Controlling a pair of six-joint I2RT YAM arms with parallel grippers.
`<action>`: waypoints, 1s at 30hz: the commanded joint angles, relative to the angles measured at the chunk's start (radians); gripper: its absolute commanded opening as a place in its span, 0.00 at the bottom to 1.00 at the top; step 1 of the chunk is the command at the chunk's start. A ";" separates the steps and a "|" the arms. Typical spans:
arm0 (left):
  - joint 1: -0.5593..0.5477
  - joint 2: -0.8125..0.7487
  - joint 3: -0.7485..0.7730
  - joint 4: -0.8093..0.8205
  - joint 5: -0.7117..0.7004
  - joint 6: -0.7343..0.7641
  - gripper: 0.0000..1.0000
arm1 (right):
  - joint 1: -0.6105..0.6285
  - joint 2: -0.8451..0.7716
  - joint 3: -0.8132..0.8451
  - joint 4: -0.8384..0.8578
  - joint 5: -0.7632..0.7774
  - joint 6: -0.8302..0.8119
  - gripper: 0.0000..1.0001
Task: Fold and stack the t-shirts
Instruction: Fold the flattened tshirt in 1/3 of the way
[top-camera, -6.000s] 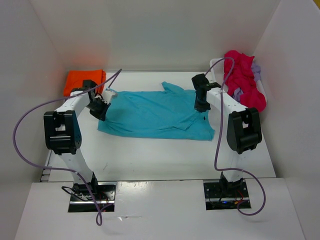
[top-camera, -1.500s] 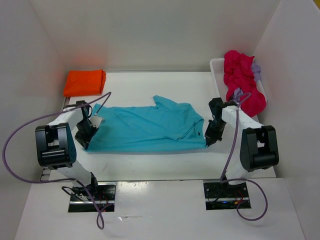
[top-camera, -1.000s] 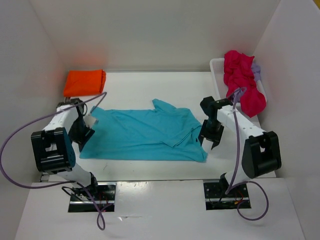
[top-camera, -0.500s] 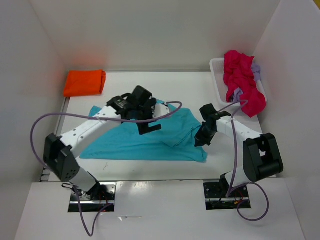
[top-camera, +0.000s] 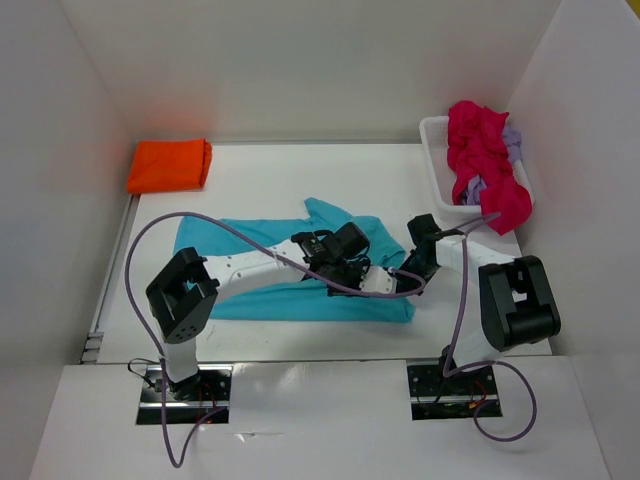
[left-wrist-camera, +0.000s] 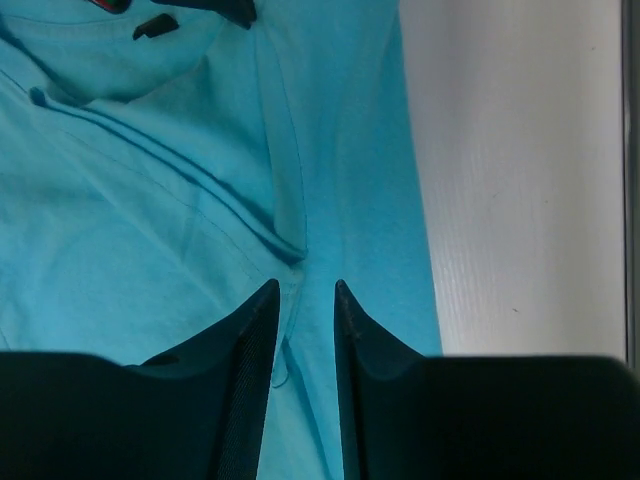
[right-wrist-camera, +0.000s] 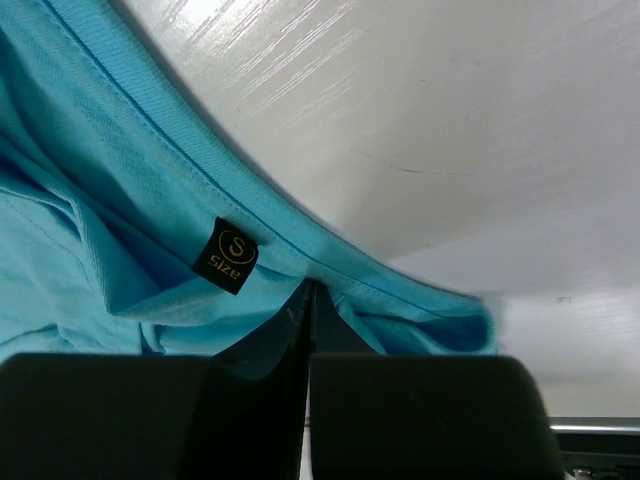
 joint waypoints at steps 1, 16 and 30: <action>0.009 0.021 -0.033 0.058 0.015 0.043 0.36 | -0.003 0.048 -0.015 0.099 0.086 0.002 0.00; -0.003 0.107 -0.053 0.104 -0.097 0.061 0.52 | -0.003 -0.002 -0.024 0.099 0.096 -0.027 0.00; -0.003 0.126 -0.071 0.114 -0.128 0.070 0.14 | -0.003 -0.002 -0.033 0.099 0.096 -0.027 0.00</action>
